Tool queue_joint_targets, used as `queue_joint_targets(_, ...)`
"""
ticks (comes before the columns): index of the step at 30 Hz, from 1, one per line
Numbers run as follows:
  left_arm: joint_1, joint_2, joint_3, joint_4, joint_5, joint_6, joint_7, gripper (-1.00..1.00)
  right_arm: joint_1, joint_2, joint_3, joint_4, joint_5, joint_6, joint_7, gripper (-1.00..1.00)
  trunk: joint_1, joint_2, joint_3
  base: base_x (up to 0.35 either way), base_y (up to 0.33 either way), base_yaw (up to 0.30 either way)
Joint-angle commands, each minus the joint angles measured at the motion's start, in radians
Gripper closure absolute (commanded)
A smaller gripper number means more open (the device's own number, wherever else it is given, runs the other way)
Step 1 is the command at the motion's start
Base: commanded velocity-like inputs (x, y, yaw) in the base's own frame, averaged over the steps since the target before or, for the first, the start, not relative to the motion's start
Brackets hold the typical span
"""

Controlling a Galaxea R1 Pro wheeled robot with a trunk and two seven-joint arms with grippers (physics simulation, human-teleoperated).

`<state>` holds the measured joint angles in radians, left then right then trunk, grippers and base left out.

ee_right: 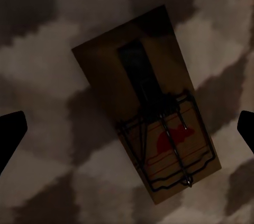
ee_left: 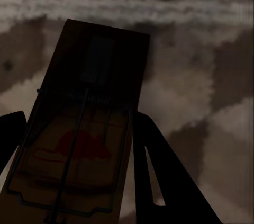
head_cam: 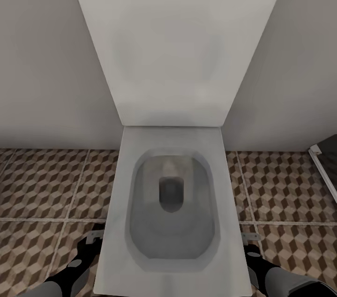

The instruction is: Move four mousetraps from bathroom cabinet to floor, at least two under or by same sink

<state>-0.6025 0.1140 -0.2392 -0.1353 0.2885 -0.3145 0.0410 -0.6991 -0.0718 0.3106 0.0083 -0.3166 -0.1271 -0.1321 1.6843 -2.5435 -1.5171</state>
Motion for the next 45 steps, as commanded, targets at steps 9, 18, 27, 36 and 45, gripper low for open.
queue_joint_targets(9, 0.0, -0.001, -0.009, 0.01, 0.003, -0.004, 0.005, 1.0, 0.0, 0.0, 0.008, 0.001, -0.009, -0.005, -0.001, -1.0, 0.0, 0.0, -0.001, 0.0, 0.0, 0.0)
queue_joint_targets(18, 0.0, -0.002, -0.009, 0.014, 0.003, -0.005, 0.005, 1.0, 0.0, 0.0, 0.008, 0.001, -0.009, -0.005, -0.001, -1.0, 0.0, 0.0, -0.001, 0.0, 0.0, 0.0)
queue_joint_targets(27, 0.0, -0.002, -0.009, 0.018, 0.003, -0.004, 0.005, 1.0, 0.0, 0.0, 0.009, 0.001, -0.009, -0.005, -0.001, -1.0, 0.0, 0.0, -0.001, 0.0, 0.0, 0.0)
queue_joint_targets(36, 0.0, -0.007, -0.009, 0.027, 0.003, -0.005, 0.004, 1.0, 0.0, -0.001, 0.008, 0.001, -0.009, -0.006, -0.001, -1.0, 0.0, 0.0, -0.001, 0.0, 0.0, 0.0)
queue_joint_targets(45, 0.0, -0.009, -0.008, 0.028, 0.003, -0.003, 0.003, 1.0, 0.0, -0.002, 0.008, 0.001, -0.009, -0.006, -0.001, -1.0, 0.0, 0.0, -0.001, 0.0, 0.0, 0.0)
